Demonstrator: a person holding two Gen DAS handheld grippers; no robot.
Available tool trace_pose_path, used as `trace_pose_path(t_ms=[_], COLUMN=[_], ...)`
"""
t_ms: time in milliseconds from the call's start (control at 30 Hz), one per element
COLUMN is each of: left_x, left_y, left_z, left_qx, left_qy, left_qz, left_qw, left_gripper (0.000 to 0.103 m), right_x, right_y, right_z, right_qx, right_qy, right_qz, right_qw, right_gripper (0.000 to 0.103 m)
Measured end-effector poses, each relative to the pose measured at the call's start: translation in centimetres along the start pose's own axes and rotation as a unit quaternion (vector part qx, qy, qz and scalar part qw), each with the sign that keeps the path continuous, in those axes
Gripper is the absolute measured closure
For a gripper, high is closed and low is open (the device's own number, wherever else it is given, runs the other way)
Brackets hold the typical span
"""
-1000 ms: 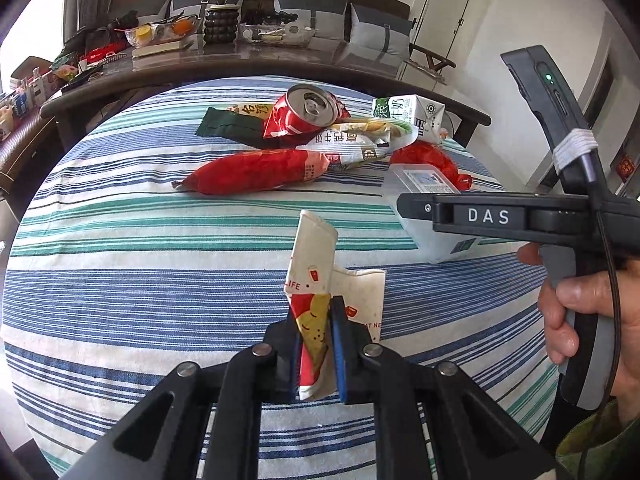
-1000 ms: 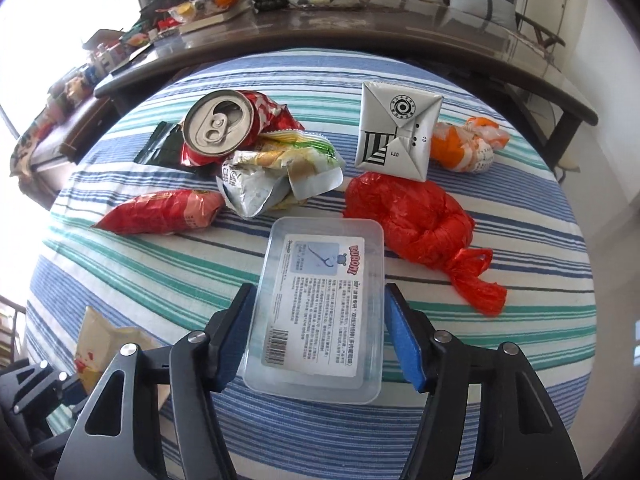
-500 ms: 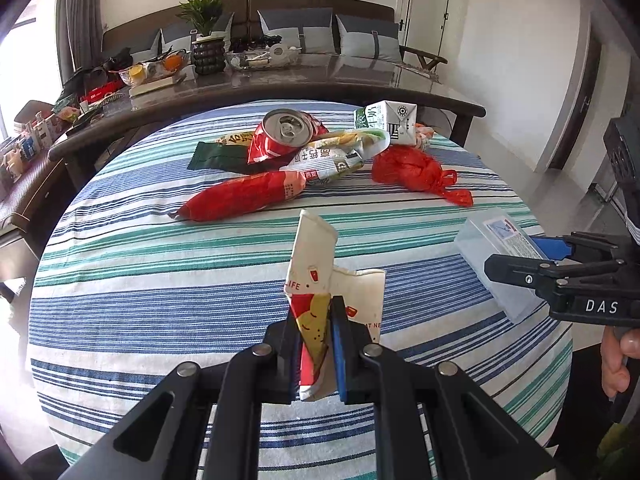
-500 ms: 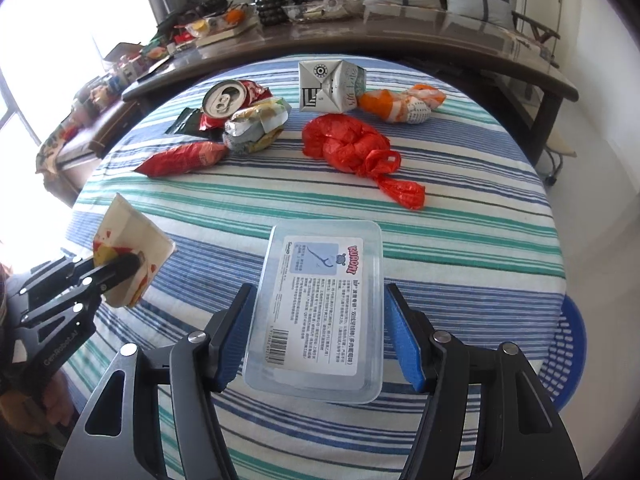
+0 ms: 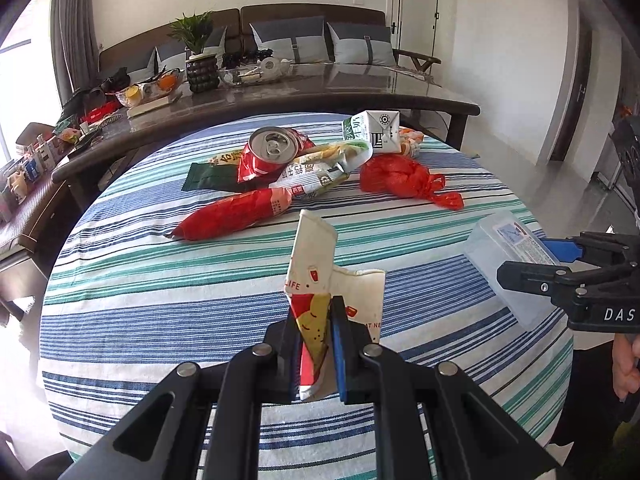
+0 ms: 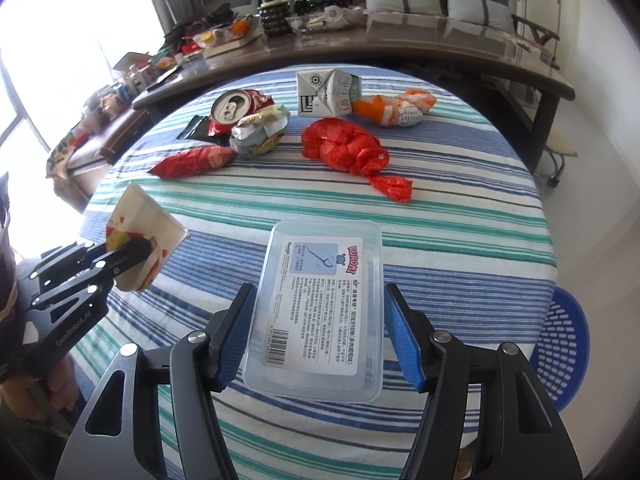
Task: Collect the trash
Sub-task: 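Carry the wrapper and plastic box over the blue wastebasket with both tools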
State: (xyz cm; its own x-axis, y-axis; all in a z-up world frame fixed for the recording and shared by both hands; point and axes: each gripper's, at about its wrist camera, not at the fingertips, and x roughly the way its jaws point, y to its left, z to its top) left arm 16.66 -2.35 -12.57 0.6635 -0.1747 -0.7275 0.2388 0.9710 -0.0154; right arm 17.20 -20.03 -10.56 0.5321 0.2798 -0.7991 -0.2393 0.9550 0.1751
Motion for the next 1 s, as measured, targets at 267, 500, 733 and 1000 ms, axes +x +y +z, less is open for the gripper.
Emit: trace_pose_path(t_ms=[267, 500, 733, 1000], left_x=[-0.1, 0.4, 1.4, 5.6], left_y=[-1.8, -7.4, -17.4, -28.6], left_z=[0.2, 0.9, 3.9, 7.0], left_qx=[0.004, 0.007, 0.042, 0.082], left_qy=[0.005, 0.04, 0.068, 0.105], left_qz=[-0.027, -0.13, -0.23, -0.284], left_qw=[0.9996, 0.9906, 0.9698, 0.9496], left_gripper=[0.09, 0.09, 0.09, 0.09], right_x=[-1.1, -3.4, -6.2, -6.3], right_y=[-1.3, -7.8, -19.9, -30.8], right_z=[-0.2, -0.8, -1.8, -3.7], right_qx=[0.005, 0.037, 0.115, 0.188], right_qy=[-0.009, -0.015, -0.011, -0.002], right_qz=[0.004, -0.035, -0.105, -0.148], right_qw=[1.0, 0.999, 0.988, 0.971], right_gripper=[0.038, 0.038, 0.038, 0.038])
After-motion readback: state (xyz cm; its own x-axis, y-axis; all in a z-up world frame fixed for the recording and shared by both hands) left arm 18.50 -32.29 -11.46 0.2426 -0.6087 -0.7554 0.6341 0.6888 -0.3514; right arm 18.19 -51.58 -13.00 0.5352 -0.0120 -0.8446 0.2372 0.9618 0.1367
